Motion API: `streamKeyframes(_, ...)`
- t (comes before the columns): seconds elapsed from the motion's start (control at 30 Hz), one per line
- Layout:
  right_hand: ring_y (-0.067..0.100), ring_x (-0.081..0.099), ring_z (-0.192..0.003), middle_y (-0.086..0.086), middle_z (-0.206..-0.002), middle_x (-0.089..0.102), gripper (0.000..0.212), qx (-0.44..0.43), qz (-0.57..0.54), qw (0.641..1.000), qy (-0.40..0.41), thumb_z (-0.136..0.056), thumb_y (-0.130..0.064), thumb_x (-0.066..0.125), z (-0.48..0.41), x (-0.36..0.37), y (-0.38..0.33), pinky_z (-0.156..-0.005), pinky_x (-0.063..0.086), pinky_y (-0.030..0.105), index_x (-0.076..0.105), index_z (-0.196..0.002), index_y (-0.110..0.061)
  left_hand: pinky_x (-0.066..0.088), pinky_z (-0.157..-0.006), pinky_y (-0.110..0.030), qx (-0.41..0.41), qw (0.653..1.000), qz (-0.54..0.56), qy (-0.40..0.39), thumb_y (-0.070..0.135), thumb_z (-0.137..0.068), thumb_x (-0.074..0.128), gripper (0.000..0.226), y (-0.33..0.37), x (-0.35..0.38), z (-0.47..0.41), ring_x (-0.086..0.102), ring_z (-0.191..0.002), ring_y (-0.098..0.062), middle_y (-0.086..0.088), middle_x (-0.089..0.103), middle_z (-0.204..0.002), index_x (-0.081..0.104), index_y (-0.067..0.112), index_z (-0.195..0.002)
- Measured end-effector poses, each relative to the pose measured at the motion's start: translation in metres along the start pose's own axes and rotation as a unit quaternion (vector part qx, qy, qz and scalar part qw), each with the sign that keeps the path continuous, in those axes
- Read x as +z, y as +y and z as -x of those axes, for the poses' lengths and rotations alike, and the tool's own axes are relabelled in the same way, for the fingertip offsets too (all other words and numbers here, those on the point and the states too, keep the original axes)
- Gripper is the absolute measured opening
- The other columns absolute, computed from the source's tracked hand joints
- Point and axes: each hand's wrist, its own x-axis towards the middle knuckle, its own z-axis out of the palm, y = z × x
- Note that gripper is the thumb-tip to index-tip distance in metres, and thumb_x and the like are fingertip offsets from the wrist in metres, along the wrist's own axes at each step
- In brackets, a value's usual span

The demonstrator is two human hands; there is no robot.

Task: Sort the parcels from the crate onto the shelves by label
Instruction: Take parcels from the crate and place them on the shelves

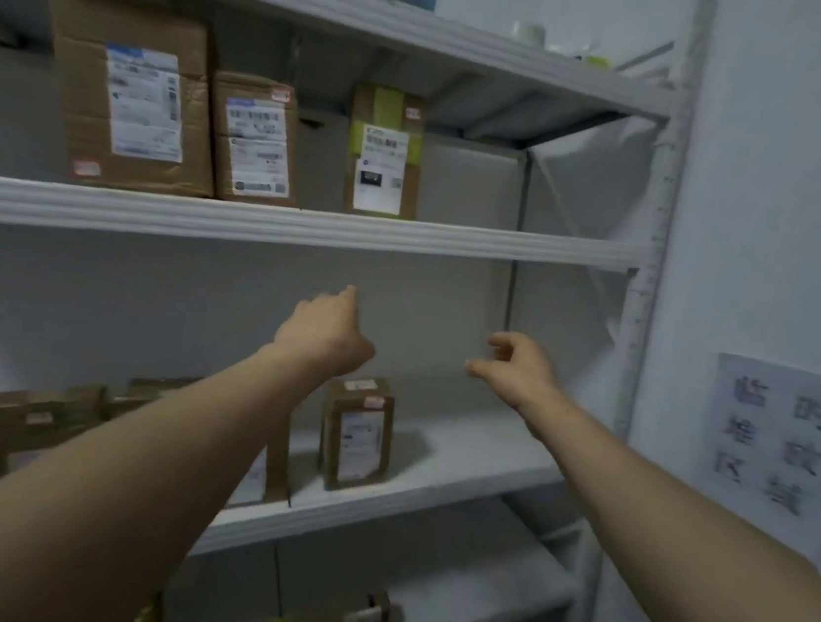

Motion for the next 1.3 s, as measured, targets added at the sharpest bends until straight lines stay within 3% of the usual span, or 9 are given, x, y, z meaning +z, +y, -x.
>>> streamKeyframes(0.2, 0.022, 0.052, -0.119, 0.010, -0.132, 0.052, 0.055, 0.126, 0.055, 0.987, 0.077, -0.083, -0.018, 0.069, 0.133, -0.064, 0.094, -0.093, 0.042, 0.027, 0.050, -0.134, -0.011, 0.045, -0.094, -0.035, 0.176, 0.973, 0.005, -0.147, 0.026, -0.086, 0.059, 0.048, 0.088, 0.092, 0.091, 0.052, -0.119, -0.029, -0.009, 0.055, -0.133, 0.051, 0.012, -0.132)
streamKeyframes(0.47, 0.022, 0.050, -0.123, 0.012, -0.138, 0.048, 0.056, 0.380, 0.045, 0.900, 0.208, -0.084, -0.016, 0.068, 0.374, -0.105, 0.193, -0.099, 0.042, 0.029, 0.047, -0.136, -0.010, 0.044, -0.086, -0.029, 0.389, 0.852, 0.008, -0.350, 0.027, -0.087, 0.057, 0.033, 0.160, 0.202, 0.272, 0.054, -0.107, -0.022, -0.004, 0.057, -0.120, 0.050, 0.019, -0.118)
streamKeyframes(0.57, 0.018, 0.051, -0.119, 0.008, -0.137, 0.048, 0.056, 0.430, 0.059, 0.860, 0.270, -0.088, -0.018, 0.065, 0.463, -0.130, 0.198, -0.091, 0.043, 0.025, 0.042, -0.139, -0.012, 0.047, -0.094, -0.033, 0.439, 0.806, 0.032, -0.395, 0.026, -0.088, 0.057, 0.048, 0.199, 0.209, 0.347, 0.055, -0.115, -0.023, -0.007, 0.056, -0.128, 0.047, 0.012, -0.133)
streamKeyframes(0.7, 0.020, 0.048, -0.124, 0.006, -0.132, 0.048, 0.056, 0.482, 0.068, 0.796, 0.359, -0.090, -0.021, 0.064, 0.583, -0.174, 0.193, -0.094, 0.041, 0.026, 0.042, -0.140, -0.014, 0.050, -0.090, -0.033, 0.525, 0.734, 0.057, -0.427, 0.025, -0.088, 0.059, 0.050, 0.252, 0.191, 0.457, 0.057, -0.112, -0.021, -0.005, 0.058, -0.124, 0.045, 0.015, -0.135)
streamKeyframes(0.87, 0.014, 0.052, -0.094, -0.003, -0.100, 0.049, 0.048, 0.512, 0.069, 0.722, 0.461, -0.087, -0.017, 0.067, 0.724, -0.220, 0.173, -0.074, 0.038, 0.018, 0.049, -0.131, -0.008, 0.052, -0.083, -0.028, 0.609, 0.661, 0.074, -0.432, 0.026, -0.091, 0.059, 0.053, 0.310, 0.155, 0.599, 0.058, -0.110, -0.017, -0.002, 0.057, -0.126, 0.040, 0.019, -0.140)
streamKeyframes(0.9, 0.016, 0.054, -0.097, -0.002, -0.100, 0.052, 0.047, 0.518, 0.070, 0.707, 0.476, -0.086, -0.017, 0.067, 0.753, -0.228, 0.169, -0.076, 0.041, 0.020, 0.050, -0.130, -0.009, 0.052, -0.086, -0.031, 0.622, 0.646, 0.077, -0.435, 0.026, -0.091, 0.059, 0.052, 0.321, 0.147, 0.629, 0.057, -0.112, -0.018, -0.003, 0.056, -0.128, 0.041, 0.019, -0.139)
streamKeyframes(1.03, 0.021, 0.052, -0.120, 0.007, -0.132, 0.053, 0.053, 0.554, 0.081, 0.649, 0.516, -0.086, -0.021, 0.068, 0.880, -0.262, 0.152, -0.091, 0.041, 0.025, 0.048, -0.134, -0.011, 0.050, -0.093, -0.036, 0.668, 0.588, 0.072, -0.450, 0.029, -0.086, 0.060, 0.051, 0.357, 0.117, 0.754, 0.055, -0.115, -0.024, -0.005, 0.055, -0.129, 0.045, 0.018, -0.134)
streamKeyframes(1.2, 0.024, 0.056, -0.114, 0.008, -0.126, 0.057, 0.045, 0.593, 0.069, 0.564, 0.571, -0.089, -0.017, 0.064, 1.024, -0.294, 0.132, -0.086, 0.043, 0.026, 0.050, -0.130, -0.008, 0.050, -0.079, -0.033, 0.726, 0.502, 0.072, -0.465, 0.028, -0.087, 0.057, 0.034, 0.383, 0.091, 0.889, 0.059, -0.103, -0.025, -0.006, 0.060, -0.114, 0.054, 0.018, -0.120)
streamKeyframes(1.3, 0.027, 0.058, -0.111, 0.013, -0.119, 0.061, 0.037, 0.599, 0.052, 0.527, 0.600, -0.089, -0.012, 0.062, 1.076, -0.309, 0.129, -0.090, 0.044, 0.029, 0.054, -0.125, -0.005, 0.053, -0.077, -0.034, 0.742, 0.472, 0.054, -0.472, 0.028, -0.086, 0.057, 0.030, 0.399, 0.085, 0.942, 0.059, -0.094, -0.021, -0.004, 0.059, -0.105, 0.055, 0.019, -0.115)
